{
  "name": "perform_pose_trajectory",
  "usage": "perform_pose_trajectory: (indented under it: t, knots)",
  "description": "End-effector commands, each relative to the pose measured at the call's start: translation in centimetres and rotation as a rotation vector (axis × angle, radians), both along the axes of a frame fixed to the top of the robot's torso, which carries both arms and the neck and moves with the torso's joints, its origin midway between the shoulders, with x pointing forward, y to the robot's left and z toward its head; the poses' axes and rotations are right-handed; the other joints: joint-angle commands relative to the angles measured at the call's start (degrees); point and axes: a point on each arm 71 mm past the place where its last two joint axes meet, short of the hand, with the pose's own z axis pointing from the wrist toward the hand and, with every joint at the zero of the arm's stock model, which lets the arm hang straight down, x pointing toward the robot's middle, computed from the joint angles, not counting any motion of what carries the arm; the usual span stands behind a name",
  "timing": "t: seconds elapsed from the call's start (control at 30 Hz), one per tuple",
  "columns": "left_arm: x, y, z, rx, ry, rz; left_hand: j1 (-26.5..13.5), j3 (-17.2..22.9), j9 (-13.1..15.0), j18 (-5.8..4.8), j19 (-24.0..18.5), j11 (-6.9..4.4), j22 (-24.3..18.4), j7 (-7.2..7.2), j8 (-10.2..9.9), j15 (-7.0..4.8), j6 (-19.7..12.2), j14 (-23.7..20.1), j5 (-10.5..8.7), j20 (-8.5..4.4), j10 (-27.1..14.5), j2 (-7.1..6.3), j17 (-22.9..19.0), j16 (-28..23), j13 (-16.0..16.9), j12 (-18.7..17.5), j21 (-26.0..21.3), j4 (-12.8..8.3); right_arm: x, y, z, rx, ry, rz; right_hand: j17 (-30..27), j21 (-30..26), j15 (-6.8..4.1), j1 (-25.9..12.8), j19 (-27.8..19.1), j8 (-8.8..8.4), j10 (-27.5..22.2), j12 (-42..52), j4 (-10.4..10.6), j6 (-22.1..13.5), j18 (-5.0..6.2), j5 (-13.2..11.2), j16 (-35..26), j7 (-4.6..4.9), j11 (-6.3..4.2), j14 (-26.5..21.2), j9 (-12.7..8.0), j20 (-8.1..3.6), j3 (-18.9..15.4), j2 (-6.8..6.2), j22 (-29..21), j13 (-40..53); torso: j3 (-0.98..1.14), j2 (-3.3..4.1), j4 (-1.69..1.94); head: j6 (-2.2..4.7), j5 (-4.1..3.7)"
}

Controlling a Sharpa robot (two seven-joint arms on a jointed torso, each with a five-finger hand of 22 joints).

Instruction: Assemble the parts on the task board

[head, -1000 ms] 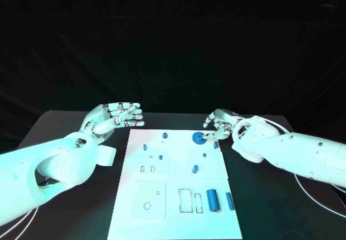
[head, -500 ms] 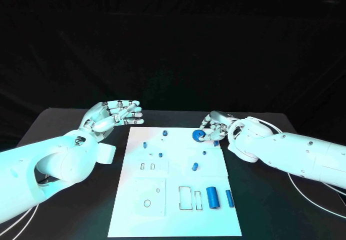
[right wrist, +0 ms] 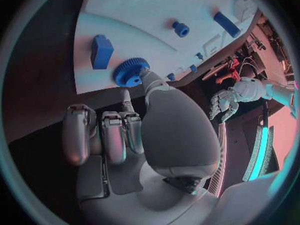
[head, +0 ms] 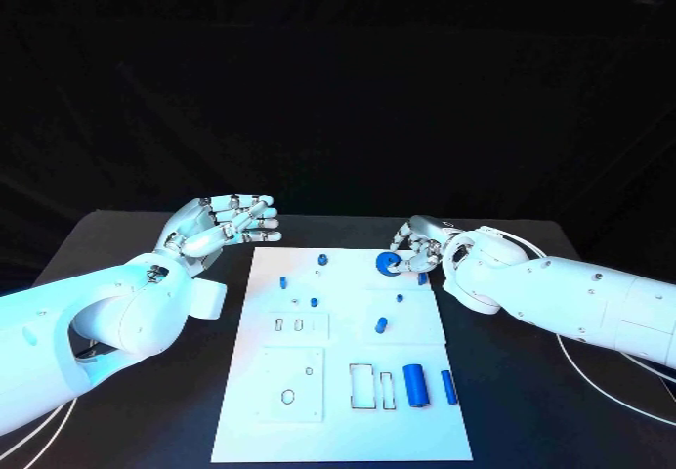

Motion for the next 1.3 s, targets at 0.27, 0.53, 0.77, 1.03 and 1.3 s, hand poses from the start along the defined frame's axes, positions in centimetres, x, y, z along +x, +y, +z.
perform_pose_trajectory:
  t: [0.27, 0.53, 0.77, 1.03, 1.3]
  knots:
    - [0.0, -0.2, 0.1, -0.009, -0.007, -0.022, -0.56, 0.19, 0.09, 0.63, -0.24, 0.46, -0.03, 1.78, 0.16, -0.03, -0.27, -0.25, -0.32, 0.22, -0.04, -0.2, 0.05, -0.17, -0.07, -0.39, 0.38, 0.09, 0.0, 0.2, -0.7, -0.02, 0.059, 0.019, 14.04, 0.17, 0.31, 0.38, 0.22, 0.16, 4.64, -0.11, 0.69, 0.07, -0.61, 0.25, 0.22, 0.01, 0.3, 5.85, 0.18, 0.07, -0.16, 0.82, 3.65, 13.4, 0.01, -0.03, 0.01, -0.36, 0.09]
    - [0.0, -0.2, 0.1, -0.007, -0.003, -0.02, -0.75, 0.25, 0.12, 0.65, -0.28, 0.48, -0.03, 1.82, 0.17, -0.01, -0.31, -0.31, -0.34, 0.24, -0.04, -0.12, 0.26, -0.13, -0.06, -0.42, 0.42, 0.2, -0.1, 0.2, -1.0, -0.028, 0.077, 0.025, 14.07, 0.3, 0.28, 0.84, 0.3, 0.38, 4.53, -0.23, 0.93, 0.44, -0.64, 0.27, 0.23, -0.07, 0.23, 5.86, 0.27, 0.06, -0.09, 1.12, 3.84, 13.27, -0.03, -0.04, -0.04, -0.37, 0.16]
    - [-0.1, -0.2, 0.1, -0.007, -0.002, -0.02, -0.75, 0.25, 0.12, 0.65, -0.28, 0.48, -0.03, 1.82, 0.17, -0.01, -0.31, -0.31, -0.34, 0.24, -0.04, -0.12, 0.26, -0.13, -0.06, -0.42, 0.42, 0.2, -0.3, 0.7, -1.1, -0.039, 0.071, 0.044, 14.3, 0.97, 0.1, 2.68, 0.72, 0.75, 4.68, -0.07, 1.16, 1.27, -0.84, 0.34, 0.31, -0.29, 0.03, 5.91, 0.4, -0.07, 1.1, 2.03, 4.73, 13.47, 0.02, -0.04, -0.01, -0.39, 0.2]
    - [-0.1, -0.1, 0.1, -0.007, -0.003, -0.019, -0.74, 0.29, 0.13, 0.65, -0.28, 0.48, -0.03, 1.82, 0.18, -0.01, -0.31, -0.32, -0.33, 0.24, -0.03, -0.09, 0.33, -0.12, -0.06, -0.42, 0.45, 0.18, -0.9, 1.6, -0.7, -0.07, -0.033, 0.059, 14.56, 1.65, -0.64, 5.56, 1.13, 1.62, 5.12, 0.42, 0.81, 4.07, -1.02, 0.4, 0.39, -1.22, -0.8, 5.96, 0.55, -0.68, 5.81, 2.74, 5.69, 14.05, 0.02, -0.03, -0.06, -0.4, 0.35]
    - [-0.1, -0.2, 0.1, -0.006, -0.001, -0.019, -0.74, 0.31, 0.13, 0.66, -0.28, 0.48, -0.02, 1.82, 0.19, -0.02, -0.31, -0.32, -0.33, 0.24, -0.03, -0.08, 0.35, -0.11, -0.06, -0.43, 0.45, 0.17, -1.9, 2.8, 0.4, -0.006, -0.15, 0.084, 14.64, 2.09, -1.09, 4.12, 1.43, 2.12, 5.31, 0.62, 1.98, 5.41, -1.15, 0.28, 0.41, -1.77, -1.3, 5.98, 0.8, -1.1, 8.06, 3.05, 6.32, 14.28, 0.0, -0.05, 0.2, -0.24, 0.38]
